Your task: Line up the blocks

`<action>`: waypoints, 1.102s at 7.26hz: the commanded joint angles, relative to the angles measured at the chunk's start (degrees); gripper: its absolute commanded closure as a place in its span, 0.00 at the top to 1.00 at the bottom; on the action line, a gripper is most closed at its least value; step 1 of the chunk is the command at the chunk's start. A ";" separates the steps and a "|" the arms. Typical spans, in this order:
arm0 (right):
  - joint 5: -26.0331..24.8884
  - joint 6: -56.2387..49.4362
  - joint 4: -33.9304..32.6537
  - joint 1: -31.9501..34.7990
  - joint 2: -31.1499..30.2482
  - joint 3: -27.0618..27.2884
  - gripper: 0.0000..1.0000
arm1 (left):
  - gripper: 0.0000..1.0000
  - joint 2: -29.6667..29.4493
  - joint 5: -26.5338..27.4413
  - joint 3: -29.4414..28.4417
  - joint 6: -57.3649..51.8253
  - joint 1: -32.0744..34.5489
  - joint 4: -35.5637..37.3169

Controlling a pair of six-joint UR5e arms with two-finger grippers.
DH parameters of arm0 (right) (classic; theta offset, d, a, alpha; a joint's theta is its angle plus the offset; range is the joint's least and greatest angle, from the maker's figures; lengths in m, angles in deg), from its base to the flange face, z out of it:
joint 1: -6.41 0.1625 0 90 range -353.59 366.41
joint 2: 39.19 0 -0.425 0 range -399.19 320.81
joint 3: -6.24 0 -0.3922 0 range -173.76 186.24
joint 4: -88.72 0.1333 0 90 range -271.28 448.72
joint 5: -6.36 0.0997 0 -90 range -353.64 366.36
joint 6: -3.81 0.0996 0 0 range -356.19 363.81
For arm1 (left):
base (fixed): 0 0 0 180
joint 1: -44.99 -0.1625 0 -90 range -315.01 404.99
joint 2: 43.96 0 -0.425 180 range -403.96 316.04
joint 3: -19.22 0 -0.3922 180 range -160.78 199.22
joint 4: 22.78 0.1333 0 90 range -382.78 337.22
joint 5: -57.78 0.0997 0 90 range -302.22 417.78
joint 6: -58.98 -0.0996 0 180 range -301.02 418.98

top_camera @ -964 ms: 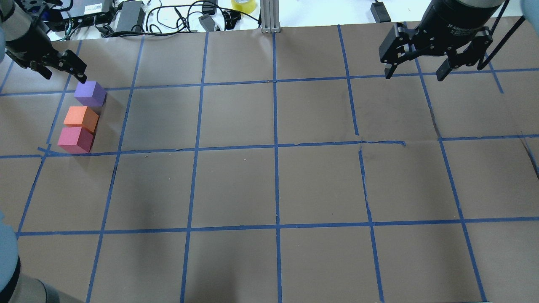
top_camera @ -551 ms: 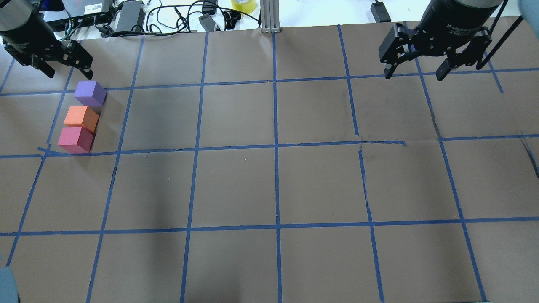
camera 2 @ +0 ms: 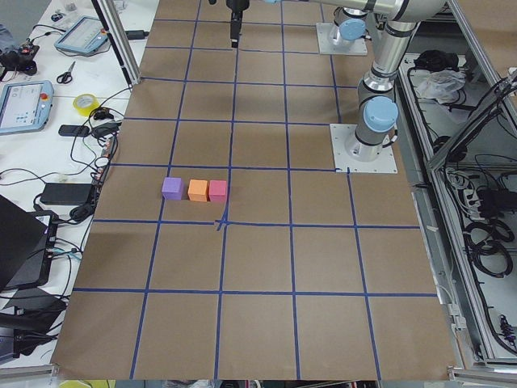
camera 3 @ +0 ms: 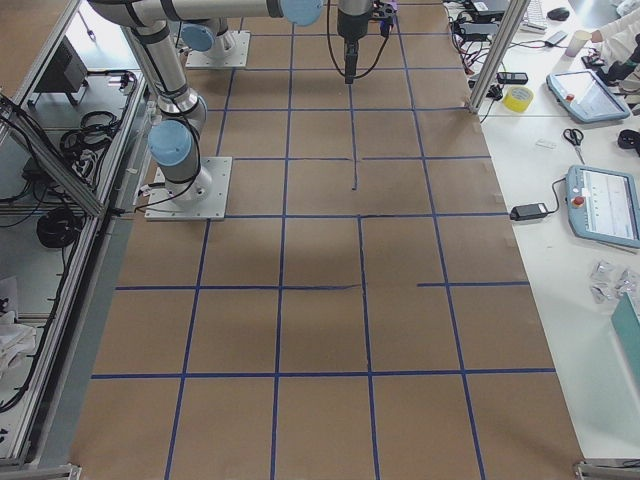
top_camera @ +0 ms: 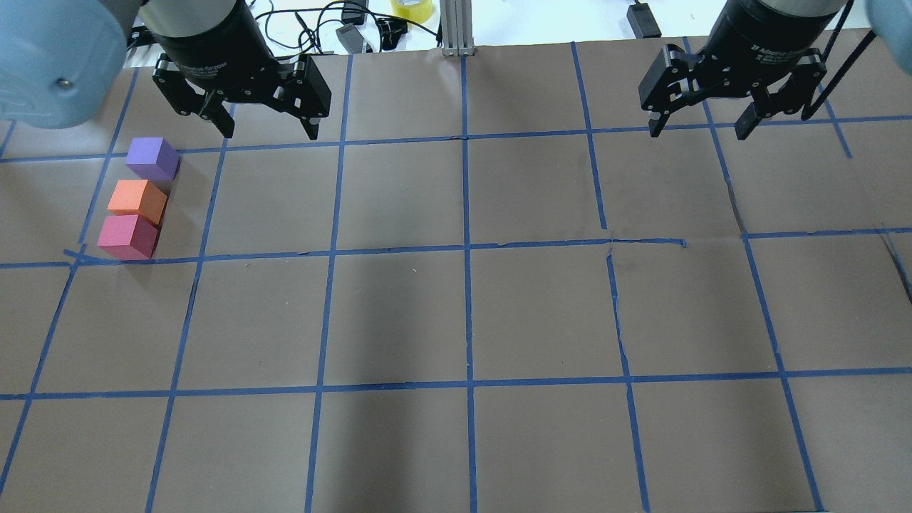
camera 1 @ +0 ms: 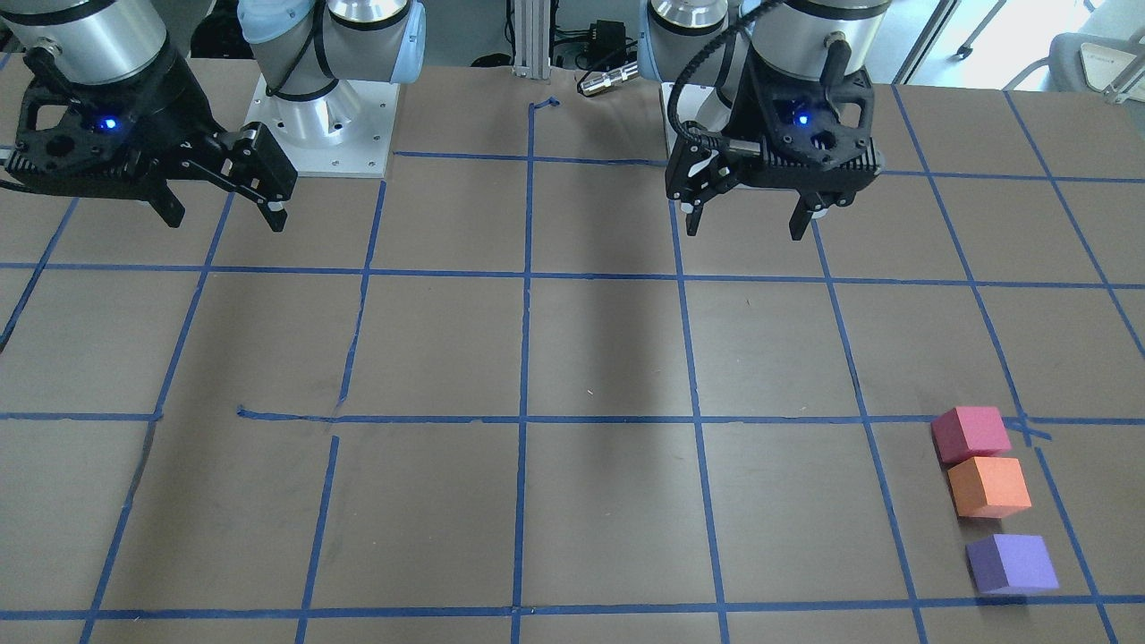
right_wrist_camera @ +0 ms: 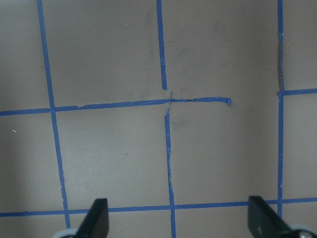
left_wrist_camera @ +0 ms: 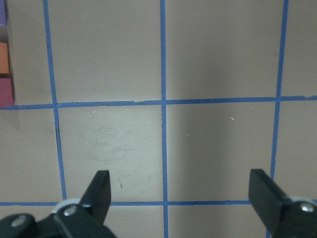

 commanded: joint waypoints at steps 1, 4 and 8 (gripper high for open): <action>-0.14 -0.02 0.22 0.09 -0.15 -0.12 1.00 | 1.00 1.27 -0.48 0.84 -0.36 -0.07 1.22; 0.39 -0.02 0.84 0.96 -1.64 -0.12 1.00 | 1.00 3.73 -0.22 4.45 -0.27 0.02 1.67; -0.22 0.68 0.40 2.20 -1.73 -0.21 1.00 | 1.00 4.27 -0.04 4.89 -0.54 -1.82 2.99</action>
